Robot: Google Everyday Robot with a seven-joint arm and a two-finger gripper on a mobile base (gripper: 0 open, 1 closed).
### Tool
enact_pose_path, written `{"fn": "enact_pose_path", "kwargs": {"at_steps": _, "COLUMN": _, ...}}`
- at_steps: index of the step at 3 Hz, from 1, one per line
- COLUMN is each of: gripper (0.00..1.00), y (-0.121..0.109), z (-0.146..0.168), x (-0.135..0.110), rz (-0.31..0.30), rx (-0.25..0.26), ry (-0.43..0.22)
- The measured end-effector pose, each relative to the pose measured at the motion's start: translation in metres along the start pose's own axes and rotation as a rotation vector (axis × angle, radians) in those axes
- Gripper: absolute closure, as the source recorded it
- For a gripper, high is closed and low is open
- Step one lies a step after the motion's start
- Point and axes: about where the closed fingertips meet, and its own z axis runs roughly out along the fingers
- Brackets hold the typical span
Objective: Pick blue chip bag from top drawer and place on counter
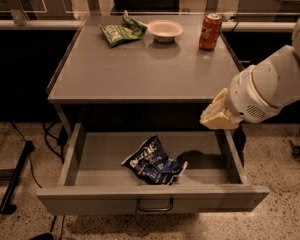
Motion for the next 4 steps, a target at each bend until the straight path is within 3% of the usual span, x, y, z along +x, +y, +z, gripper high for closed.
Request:
{"fn": "enact_pose_path", "kwargs": {"at_steps": 2, "gripper": 1.00, "y": -0.009, "z": 0.061, "x": 0.016, "rz": -0.002, "rx": -0.007, "ry": -0.035}}
{"fn": "enact_pose_path", "kwargs": {"at_steps": 4, "gripper": 1.00, "y": 0.001, "z": 0.124, "x": 0.012, "rz": 0.014, "rx": -0.078, "ry": -0.083}}
